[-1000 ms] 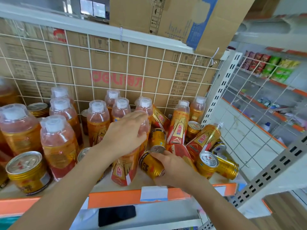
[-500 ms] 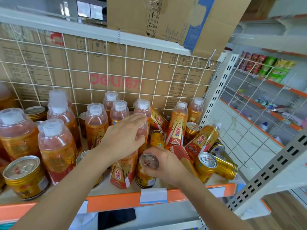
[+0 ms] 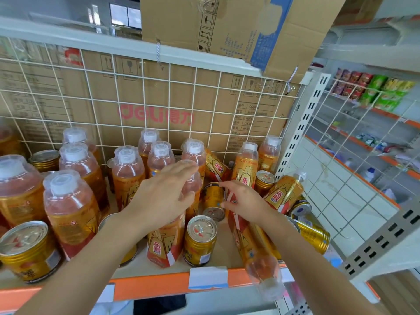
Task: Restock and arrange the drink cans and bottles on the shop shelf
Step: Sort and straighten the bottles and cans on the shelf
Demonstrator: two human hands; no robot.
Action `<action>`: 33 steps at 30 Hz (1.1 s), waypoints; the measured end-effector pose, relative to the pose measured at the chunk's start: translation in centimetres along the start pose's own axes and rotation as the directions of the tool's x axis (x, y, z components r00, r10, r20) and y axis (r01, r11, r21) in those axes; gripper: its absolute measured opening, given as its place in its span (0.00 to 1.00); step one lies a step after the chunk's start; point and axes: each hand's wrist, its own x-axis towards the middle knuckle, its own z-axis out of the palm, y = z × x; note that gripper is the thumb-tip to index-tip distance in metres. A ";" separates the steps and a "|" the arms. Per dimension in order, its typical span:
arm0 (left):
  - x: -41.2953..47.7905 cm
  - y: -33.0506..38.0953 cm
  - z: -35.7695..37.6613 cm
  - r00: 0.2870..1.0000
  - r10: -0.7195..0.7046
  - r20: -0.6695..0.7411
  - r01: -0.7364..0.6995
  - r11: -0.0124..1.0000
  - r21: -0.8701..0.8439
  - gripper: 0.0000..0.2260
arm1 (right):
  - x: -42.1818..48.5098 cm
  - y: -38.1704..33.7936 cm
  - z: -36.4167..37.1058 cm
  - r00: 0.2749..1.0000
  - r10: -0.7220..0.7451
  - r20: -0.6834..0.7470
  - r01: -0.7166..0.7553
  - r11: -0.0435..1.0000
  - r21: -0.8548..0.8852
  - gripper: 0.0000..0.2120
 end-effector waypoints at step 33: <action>2.5 1.5 -0.5 0.987 -0.129 0.100 0.133 0.990 -0.036 0.24 | 5.7 1.8 0.1 0.885 -0.163 0.437 0.032 0.956 0.291 0.12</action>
